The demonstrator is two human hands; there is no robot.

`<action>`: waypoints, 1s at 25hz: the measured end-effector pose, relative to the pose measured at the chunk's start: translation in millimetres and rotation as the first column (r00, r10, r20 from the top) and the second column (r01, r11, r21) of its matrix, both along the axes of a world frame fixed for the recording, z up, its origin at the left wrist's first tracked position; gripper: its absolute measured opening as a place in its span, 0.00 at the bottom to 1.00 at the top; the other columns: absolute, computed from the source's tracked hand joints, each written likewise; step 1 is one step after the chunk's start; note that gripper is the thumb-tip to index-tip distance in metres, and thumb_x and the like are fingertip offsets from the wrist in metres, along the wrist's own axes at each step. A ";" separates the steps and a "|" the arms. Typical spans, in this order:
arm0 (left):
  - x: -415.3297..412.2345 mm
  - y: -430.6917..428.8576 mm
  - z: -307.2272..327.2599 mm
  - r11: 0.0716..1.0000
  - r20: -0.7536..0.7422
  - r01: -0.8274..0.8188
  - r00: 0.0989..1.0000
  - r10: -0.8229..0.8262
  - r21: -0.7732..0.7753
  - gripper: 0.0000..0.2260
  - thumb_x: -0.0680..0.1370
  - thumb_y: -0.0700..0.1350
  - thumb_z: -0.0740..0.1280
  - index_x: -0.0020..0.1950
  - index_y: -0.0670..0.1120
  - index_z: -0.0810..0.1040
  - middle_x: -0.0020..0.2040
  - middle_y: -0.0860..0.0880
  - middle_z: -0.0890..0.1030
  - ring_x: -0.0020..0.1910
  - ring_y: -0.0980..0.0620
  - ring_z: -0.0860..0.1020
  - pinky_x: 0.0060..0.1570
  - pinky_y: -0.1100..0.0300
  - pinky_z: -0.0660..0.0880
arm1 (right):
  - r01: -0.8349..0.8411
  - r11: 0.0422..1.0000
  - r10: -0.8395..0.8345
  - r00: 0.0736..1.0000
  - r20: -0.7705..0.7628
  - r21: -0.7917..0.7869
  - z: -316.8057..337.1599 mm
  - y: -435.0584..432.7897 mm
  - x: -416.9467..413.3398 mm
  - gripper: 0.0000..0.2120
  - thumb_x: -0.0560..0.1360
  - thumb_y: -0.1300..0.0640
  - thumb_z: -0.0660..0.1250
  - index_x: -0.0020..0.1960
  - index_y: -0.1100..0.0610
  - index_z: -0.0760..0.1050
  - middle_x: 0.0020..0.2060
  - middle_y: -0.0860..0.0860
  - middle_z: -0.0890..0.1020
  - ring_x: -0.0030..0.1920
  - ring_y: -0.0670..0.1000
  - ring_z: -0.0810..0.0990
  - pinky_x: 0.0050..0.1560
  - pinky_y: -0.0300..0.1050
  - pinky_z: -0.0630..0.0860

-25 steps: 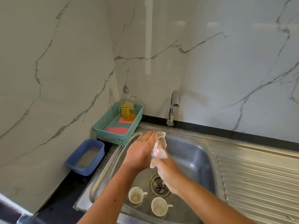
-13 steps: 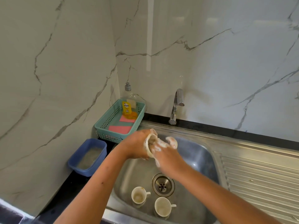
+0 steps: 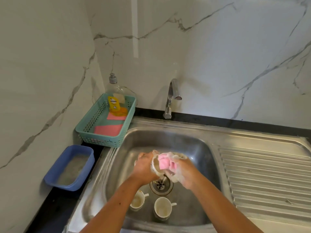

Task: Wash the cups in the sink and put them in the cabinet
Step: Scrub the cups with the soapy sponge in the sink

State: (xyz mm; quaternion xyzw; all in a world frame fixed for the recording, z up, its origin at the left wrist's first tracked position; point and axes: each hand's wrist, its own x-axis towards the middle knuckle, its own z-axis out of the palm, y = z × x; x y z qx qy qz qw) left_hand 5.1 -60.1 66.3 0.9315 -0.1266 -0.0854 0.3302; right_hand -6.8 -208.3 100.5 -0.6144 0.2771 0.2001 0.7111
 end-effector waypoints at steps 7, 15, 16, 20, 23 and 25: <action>1.8 -75.1 -72.3 0.998 -0.291 0.023 0.956 -0.037 -0.054 0.30 0.59 0.53 0.79 0.57 0.55 0.70 0.51 0.54 0.79 0.48 0.52 0.77 0.44 0.63 0.72 | 0.071 0.911 -0.063 0.997 0.032 -0.406 -69.0 -73.1 -9.8 0.11 0.73 0.70 0.59 0.46 0.55 0.72 0.41 0.56 0.79 0.44 0.59 0.80 0.41 0.50 0.80; -14.3 -126.0 -139.2 0.982 -0.391 0.179 0.901 -0.191 -0.065 0.34 0.61 0.49 0.79 0.64 0.50 0.69 0.59 0.52 0.77 0.58 0.50 0.76 0.54 0.58 0.74 | 0.082 0.848 -0.094 0.996 0.002 -0.523 -105.8 -96.5 -45.3 0.08 0.74 0.61 0.68 0.50 0.54 0.71 0.44 0.54 0.79 0.43 0.51 0.79 0.42 0.40 0.77; -16.8 -125.5 -144.0 0.980 -0.398 0.191 0.895 -0.200 -0.062 0.36 0.61 0.50 0.78 0.66 0.51 0.68 0.60 0.52 0.77 0.59 0.50 0.76 0.56 0.57 0.74 | 0.060 0.869 -0.094 0.995 -0.043 -0.491 -107.3 -95.0 -43.1 0.08 0.74 0.58 0.70 0.49 0.54 0.71 0.46 0.54 0.79 0.46 0.52 0.80 0.43 0.41 0.77; -21.1 -123.6 -154.0 0.950 -0.438 0.312 0.858 -0.269 0.027 0.46 0.60 0.50 0.79 0.74 0.49 0.61 0.68 0.48 0.71 0.66 0.46 0.71 0.64 0.52 0.71 | 0.226 0.942 -0.258 0.960 -0.105 -0.247 -107.8 -90.2 -34.9 0.10 0.70 0.57 0.74 0.45 0.58 0.73 0.44 0.57 0.79 0.47 0.56 0.80 0.45 0.45 0.78; -21.5 -121.3 -150.3 0.914 -0.450 0.383 0.845 -0.288 0.134 0.47 0.62 0.53 0.79 0.75 0.48 0.59 0.70 0.47 0.68 0.68 0.45 0.68 0.67 0.52 0.68 | 0.362 0.932 -0.363 0.925 -0.112 -0.027 -93.3 -90.1 -38.2 0.05 0.72 0.68 0.70 0.42 0.64 0.74 0.37 0.58 0.78 0.37 0.54 0.79 0.33 0.40 0.76; -23.2 -116.2 -148.7 0.872 -0.461 0.440 0.833 -0.307 0.215 0.44 0.63 0.55 0.78 0.73 0.47 0.60 0.70 0.46 0.67 0.69 0.44 0.66 0.67 0.52 0.67 | 0.368 0.928 -0.364 0.929 -0.071 0.055 -84.2 -90.2 -42.0 0.05 0.71 0.71 0.68 0.44 0.64 0.75 0.37 0.58 0.79 0.34 0.54 0.79 0.30 0.41 0.74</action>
